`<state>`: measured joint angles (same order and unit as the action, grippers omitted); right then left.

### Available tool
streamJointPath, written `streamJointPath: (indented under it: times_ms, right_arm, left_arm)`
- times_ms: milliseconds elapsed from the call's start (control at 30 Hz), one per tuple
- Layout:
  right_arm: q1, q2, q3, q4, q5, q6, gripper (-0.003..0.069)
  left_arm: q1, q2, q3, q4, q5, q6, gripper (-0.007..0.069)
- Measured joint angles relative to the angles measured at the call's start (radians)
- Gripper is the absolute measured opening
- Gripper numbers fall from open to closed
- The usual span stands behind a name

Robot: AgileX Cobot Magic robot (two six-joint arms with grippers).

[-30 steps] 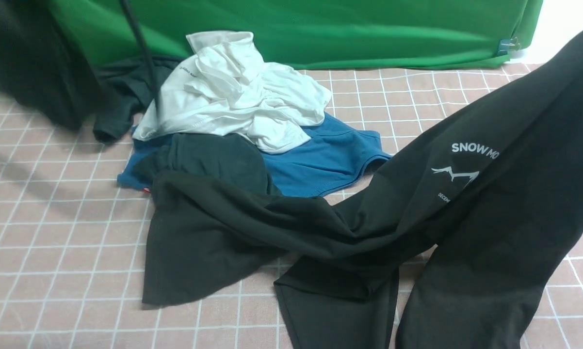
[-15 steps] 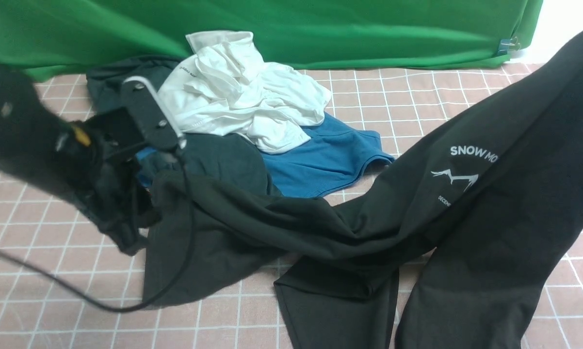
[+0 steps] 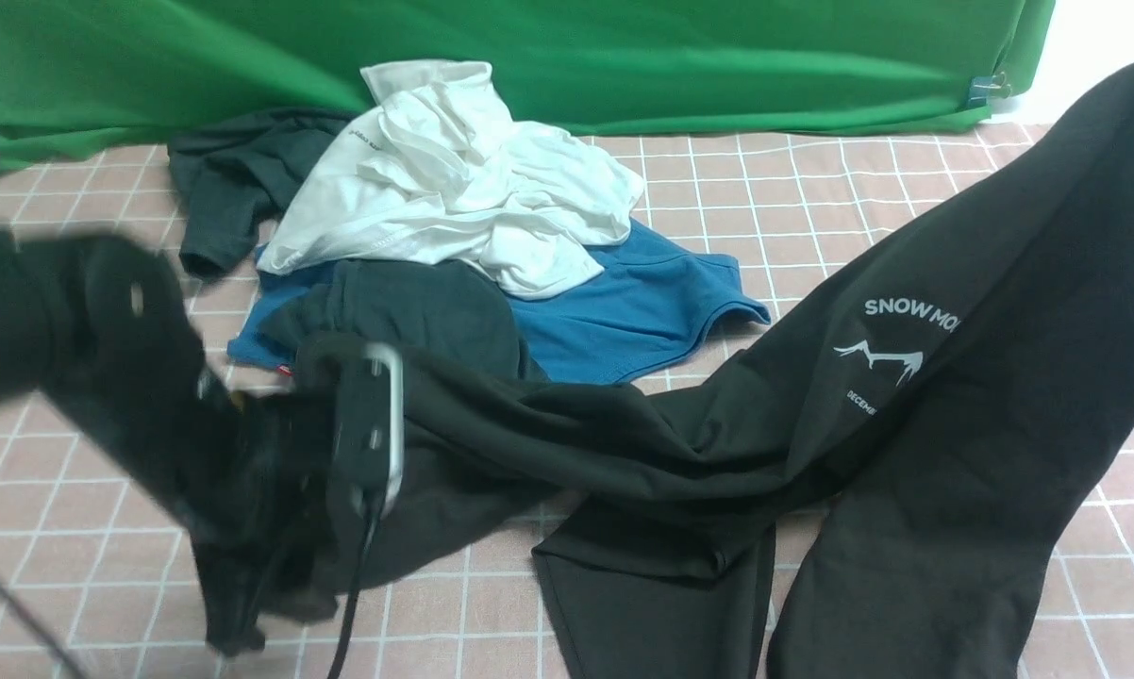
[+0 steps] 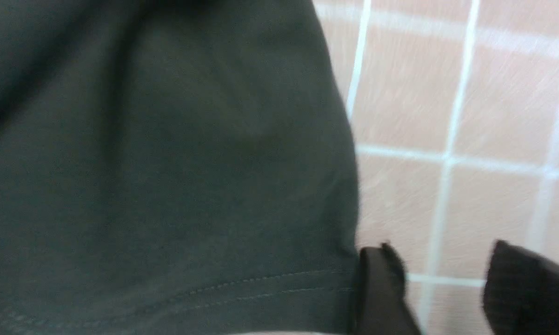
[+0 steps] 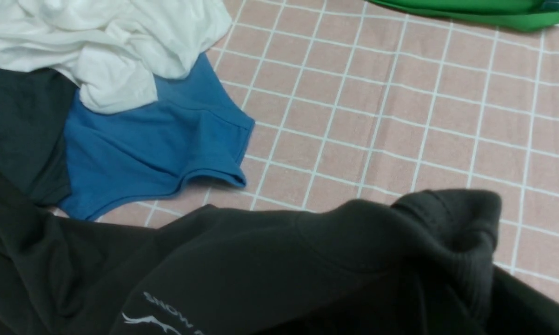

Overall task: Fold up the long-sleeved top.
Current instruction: Spread the long sleeves with your arms and place them on the tabletop

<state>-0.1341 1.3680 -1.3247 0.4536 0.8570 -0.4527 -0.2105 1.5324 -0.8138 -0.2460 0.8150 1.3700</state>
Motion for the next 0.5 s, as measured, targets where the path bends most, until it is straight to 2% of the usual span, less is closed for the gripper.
streamJointPath:
  times_ms: [100, 200, 300, 500]
  right_arm:
    - [0.000, 0.000, 0.000, 0.004, 0.009, -0.007, 0.0099]
    - [0.000, 0.002, 0.000, 0.004, 0.005, -0.010, 0.0099]
    - [0.000, 0.007, 0.000, 0.008, 0.004, -0.012, 0.0099]
    - [0.000, 0.009, 0.000, 0.011, -0.002, -0.018, 0.0099]
  left_arm:
    - [0.000, 0.000, 0.044, 0.001, -0.130, 0.034, 0.0430]
    - [0.000, 0.009, 0.047, 0.010, -0.183, 0.043, 0.0531]
    - [0.000, 0.036, 0.047, 0.010, -0.192, 0.081, 0.0571]
    - [0.000, 0.082, 0.047, 0.011, -0.203, 0.149, 0.0570]
